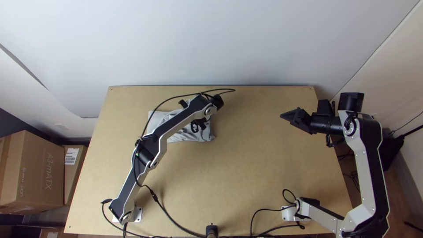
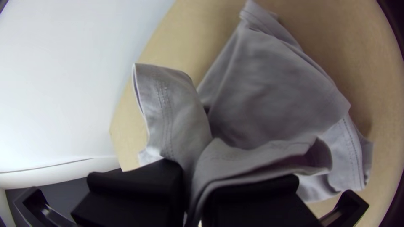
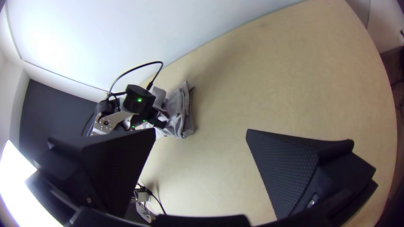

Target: Fold the t-shirt

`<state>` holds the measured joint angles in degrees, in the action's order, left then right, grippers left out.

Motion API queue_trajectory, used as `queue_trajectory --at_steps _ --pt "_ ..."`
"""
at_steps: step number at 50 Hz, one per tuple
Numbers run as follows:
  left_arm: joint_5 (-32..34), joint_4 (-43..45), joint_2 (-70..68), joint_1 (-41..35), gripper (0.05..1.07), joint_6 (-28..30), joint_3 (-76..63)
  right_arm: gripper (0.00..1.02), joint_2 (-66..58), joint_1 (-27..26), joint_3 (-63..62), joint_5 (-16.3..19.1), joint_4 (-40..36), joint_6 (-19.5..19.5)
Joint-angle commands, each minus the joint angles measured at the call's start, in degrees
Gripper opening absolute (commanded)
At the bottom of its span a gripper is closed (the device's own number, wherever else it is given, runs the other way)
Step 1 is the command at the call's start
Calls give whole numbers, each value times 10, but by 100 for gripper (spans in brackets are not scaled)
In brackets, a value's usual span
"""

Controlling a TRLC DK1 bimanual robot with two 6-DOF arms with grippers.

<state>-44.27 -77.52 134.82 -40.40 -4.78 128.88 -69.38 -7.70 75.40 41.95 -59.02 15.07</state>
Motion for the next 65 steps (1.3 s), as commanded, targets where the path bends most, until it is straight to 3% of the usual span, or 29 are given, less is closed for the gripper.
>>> queue_trajectory --at_steps 1,5,6,7,8,10,11,22,32,41,49,59,63,65 --pt "-18 4 26 -20 8 -12 30 99 28 -10 -28 1 1 -10" --pt "-32 18 49 -27 9 -6 47 99 43 -13 -46 1 1 -11" --pt "-42 26 57 -28 14 -2 52 99 49 -13 -52 1 1 -11" --pt "-49 35 62 -30 27 1 55 99 55 -13 -58 1 1 -11" --pt "-53 45 65 -31 45 5 56 99 60 -13 -62 1 1 -11" --pt "-54 69 69 -35 92 14 56 99 73 -13 -75 1 1 -11" --pt "-54 78 70 -37 106 17 57 99 79 -12 -82 1 1 -10" --pt "-52 139 55 -49 102 43 57 99 113 27 -138 1 20 -6" --pt "-54 141 -19 -43 102 44 58 99 21 116 -118 0 76 63" --pt "-49 141 -111 -31 102 45 58 99 -83 181 -91 -18 117 62" --pt "23 139 -177 -34 102 17 42 99 -171 229 -39 -26 138 64" --pt "28 112 -190 -34 102 -10 42 99 -241 253 30 -28 145 61" --pt "52 112 -214 -29 102 -10 47 99 -269 268 51 -64 173 61" --pt "58 112 -232 -26 102 -10 48 99 -280 281 62 -101 187 59"
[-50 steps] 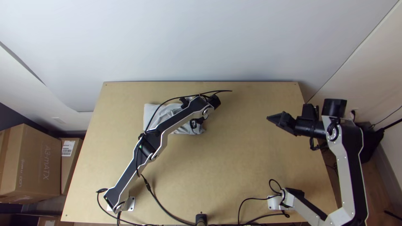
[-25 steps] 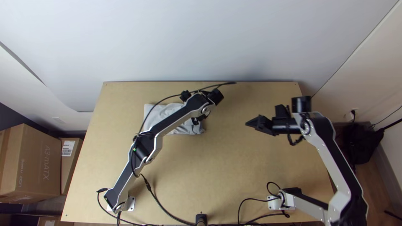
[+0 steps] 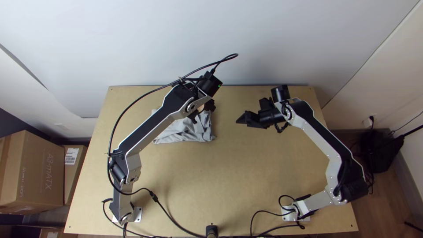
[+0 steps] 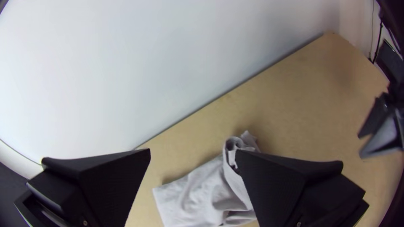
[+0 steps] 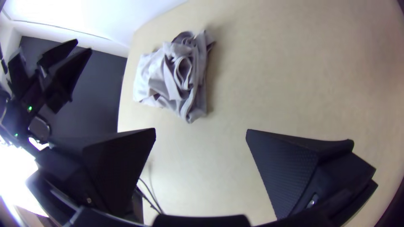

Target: Fold the t-shirt

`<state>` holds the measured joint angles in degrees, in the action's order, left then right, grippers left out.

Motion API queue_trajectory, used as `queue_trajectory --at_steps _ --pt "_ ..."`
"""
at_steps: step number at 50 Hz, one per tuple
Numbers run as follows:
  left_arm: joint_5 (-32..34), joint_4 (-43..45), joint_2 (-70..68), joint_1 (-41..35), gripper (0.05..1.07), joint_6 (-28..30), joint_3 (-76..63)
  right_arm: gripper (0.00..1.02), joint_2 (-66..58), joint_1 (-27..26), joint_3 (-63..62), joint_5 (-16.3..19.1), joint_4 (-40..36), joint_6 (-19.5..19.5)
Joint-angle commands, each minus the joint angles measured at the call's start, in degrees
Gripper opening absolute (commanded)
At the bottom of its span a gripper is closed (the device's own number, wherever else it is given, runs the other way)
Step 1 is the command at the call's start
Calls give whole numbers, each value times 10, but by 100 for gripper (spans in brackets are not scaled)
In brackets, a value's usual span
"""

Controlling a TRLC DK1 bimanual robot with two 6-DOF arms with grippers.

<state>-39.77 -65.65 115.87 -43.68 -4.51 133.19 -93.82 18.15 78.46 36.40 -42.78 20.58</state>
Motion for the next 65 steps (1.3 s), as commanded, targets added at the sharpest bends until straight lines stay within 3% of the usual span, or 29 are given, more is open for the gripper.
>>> queue_trajectory --at_steps 1,8,13,28,36,53,65 --pt "15 -7 -50 9 102 -13 6 99 -40 31 37 -68 34 3" --pt "37 -14 -103 33 102 -13 5 99 -90 92 108 -170 58 0" --pt "59 -17 -144 72 102 -15 5 99 -141 137 174 -219 46 -12" --pt "137 -48 -231 228 102 -30 -19 99 -292 226 358 -294 0 -15" --pt "167 -56 -251 281 102 -30 -27 99 -362 258 429 -376 -2 -23" --pt "202 -59 -253 343 102 -27 -28 99 -446 274 484 -465 -37 -45" --pt "234 -52 -246 374 102 -23 -28 99 -368 257 372 -476 -71 -2"
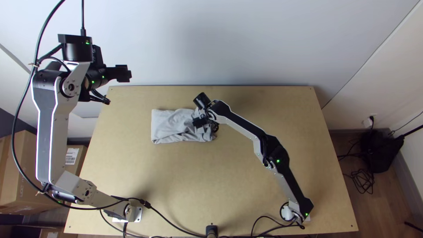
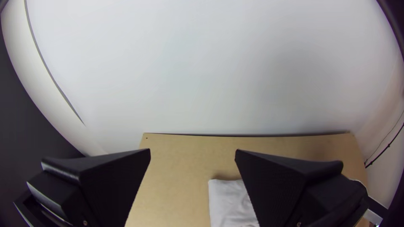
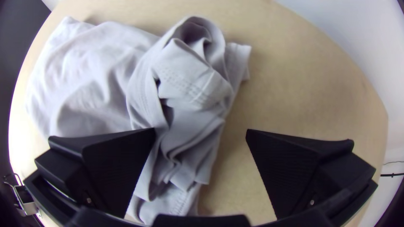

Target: Fold the t-shirt

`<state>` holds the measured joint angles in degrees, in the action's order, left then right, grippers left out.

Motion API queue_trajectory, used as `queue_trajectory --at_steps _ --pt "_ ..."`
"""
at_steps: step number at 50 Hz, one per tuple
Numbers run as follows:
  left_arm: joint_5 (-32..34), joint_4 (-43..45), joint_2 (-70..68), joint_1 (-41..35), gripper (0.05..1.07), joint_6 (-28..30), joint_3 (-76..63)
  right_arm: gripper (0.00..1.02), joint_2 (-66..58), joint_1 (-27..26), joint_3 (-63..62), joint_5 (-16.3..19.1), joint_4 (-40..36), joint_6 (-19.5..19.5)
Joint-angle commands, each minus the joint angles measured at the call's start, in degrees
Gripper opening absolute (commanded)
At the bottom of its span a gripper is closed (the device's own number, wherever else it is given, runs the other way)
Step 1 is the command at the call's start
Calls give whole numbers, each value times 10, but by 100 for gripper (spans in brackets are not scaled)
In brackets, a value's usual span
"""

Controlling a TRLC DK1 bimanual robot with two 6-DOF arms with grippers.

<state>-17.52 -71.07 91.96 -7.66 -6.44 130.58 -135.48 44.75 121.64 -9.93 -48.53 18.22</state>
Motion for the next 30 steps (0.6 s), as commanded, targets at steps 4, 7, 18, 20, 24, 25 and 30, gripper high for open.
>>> queue_trajectory --at_steps 4,7,18,20,24,25,30 --pt "15 7 -6 18 102 -4 -2 99 82 -10 -109 -12 -17 35" --pt "22 10 -4 22 102 -4 -2 99 101 -11 -142 -12 -19 45" --pt "25 14 -2 24 102 -4 -2 99 148 -27 -241 -12 -22 59" --pt "25 14 -2 24 102 -4 -2 99 155 -33 -241 -12 -22 59" --pt "25 14 -3 25 102 -3 -2 99 162 -42 -214 -6 -22 64" --pt "25 14 -3 26 102 -3 -2 99 163 -45 -206 2 -22 64" --pt "25 13 -6 27 102 -1 -2 99 166 -67 -147 75 -3 84"
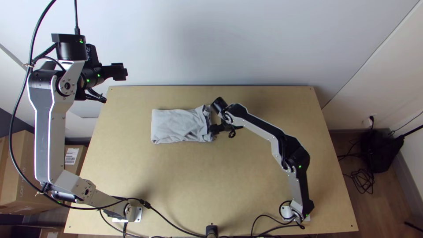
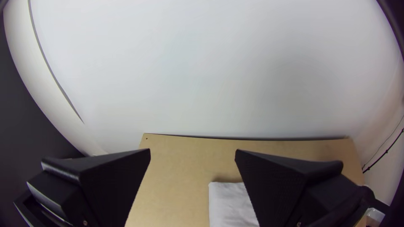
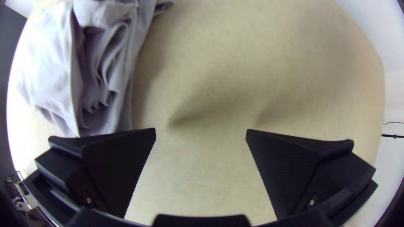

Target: Fold the t-shirt

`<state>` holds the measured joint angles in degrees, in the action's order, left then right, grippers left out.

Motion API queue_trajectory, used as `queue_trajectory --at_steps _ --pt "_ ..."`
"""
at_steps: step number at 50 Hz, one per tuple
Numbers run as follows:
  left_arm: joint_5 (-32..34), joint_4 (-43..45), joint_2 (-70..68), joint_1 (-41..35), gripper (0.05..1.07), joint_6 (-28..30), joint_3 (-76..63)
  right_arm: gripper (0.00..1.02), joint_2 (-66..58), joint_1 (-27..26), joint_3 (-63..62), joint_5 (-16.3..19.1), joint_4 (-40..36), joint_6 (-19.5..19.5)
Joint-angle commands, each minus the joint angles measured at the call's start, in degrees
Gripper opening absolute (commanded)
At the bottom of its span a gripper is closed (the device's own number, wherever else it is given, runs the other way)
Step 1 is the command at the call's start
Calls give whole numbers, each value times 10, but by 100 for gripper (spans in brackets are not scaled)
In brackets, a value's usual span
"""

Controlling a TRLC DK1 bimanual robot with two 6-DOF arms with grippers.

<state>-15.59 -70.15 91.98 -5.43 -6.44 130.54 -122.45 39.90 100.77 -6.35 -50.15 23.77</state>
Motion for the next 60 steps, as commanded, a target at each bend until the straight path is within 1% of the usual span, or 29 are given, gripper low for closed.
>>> queue_trajectory --at_steps 1,2,4,10,13,20,27,36,40,44,50,58,59,60 --pt "6 3 -8 6 102 -1 -2 99 34 -22 76 53 14 35" --pt "6 2 -8 6 102 0 -2 99 29 -27 92 74 14 42" --pt "6 0 -10 7 102 3 -2 99 20 -38 123 105 18 58" --pt "6 -1 -15 17 102 9 -2 99 -39 -60 225 184 15 108" --pt "6 -1 -17 21 102 12 -2 99 -75 -66 280 199 -2 123" --pt "6 -1 -21 31 102 15 -1 99 -139 -78 342 276 -7 167" --pt "6 -1 -22 38 102 17 -1 99 -179 -77 349 300 -1 187" --pt "6 0 -21 47 102 23 -1 99 -209 -76 348 324 -2 189" --pt "6 4 -19 50 102 27 -1 99 -221 -76 348 346 -13 189" --pt "6 7 -16 50 102 30 0 99 -233 -76 345 390 -27 189" --pt "6 10 -13 51 102 31 0 99 -249 -68 335 430 -38 176" --pt "6 11 -13 55 102 32 1 98 -268 -55 333 438 -36 153" --pt "6 10 -14 55 102 32 1 96 -270 -54 333 438 -36 152" --pt "6 10 -15 56 102 32 0 91 -271 -54 333 438 -36 147"
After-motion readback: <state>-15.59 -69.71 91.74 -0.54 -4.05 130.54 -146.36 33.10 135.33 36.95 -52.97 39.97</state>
